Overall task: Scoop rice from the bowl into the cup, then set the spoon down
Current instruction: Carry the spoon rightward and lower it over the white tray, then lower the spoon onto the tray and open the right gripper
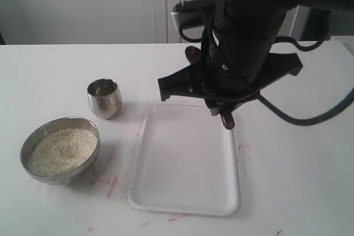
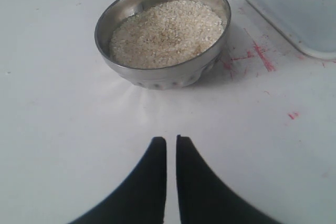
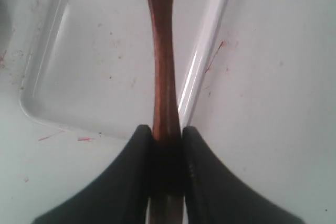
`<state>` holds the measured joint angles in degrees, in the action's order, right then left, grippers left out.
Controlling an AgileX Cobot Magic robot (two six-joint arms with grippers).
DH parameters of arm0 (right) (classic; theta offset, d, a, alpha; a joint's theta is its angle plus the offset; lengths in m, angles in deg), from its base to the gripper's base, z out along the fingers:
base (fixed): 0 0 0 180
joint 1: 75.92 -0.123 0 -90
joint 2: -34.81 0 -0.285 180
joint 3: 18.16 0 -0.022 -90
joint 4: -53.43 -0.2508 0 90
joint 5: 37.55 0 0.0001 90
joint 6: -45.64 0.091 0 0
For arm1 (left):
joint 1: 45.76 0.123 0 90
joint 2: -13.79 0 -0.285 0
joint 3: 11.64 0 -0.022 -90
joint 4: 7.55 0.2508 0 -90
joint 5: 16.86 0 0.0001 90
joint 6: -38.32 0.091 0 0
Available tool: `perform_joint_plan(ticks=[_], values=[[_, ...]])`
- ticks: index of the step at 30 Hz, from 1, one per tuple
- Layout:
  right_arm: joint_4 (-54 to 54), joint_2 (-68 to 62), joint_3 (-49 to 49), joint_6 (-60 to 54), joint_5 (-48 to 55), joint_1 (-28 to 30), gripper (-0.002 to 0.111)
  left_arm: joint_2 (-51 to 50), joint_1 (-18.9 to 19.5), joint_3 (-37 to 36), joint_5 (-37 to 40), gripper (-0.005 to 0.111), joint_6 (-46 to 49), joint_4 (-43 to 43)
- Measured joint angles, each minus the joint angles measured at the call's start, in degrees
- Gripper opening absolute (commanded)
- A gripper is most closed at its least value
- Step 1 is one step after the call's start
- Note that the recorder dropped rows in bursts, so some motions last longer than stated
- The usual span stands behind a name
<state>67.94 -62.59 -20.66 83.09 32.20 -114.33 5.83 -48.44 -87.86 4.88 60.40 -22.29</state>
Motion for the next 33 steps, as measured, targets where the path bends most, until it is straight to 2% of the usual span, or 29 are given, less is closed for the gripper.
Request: perform_joint_plan(ticks=[13,19,26,33], values=[[-4.08,-9.76,3.01,-2.25,-6.32,0.11,0.000,0.00,0.00,0.00,0.00,0.014,0.00,0.00],[-4.08,-15.86,3.01,-7.13,-6.00,0.11,0.000,0.00,0.00,0.00,0.00,0.014,0.00,0.00],[-4.31,-18.60,3.01,-12.80,-3.00,3.01,0.000,0.00,0.00,0.00,0.00,0.014,0.00,0.00],[-4.78,-20.85,3.01,-13.60,-3.35,3.10,0.000,0.00,0.00,0.00,0.00,0.014,0.00,0.00]])
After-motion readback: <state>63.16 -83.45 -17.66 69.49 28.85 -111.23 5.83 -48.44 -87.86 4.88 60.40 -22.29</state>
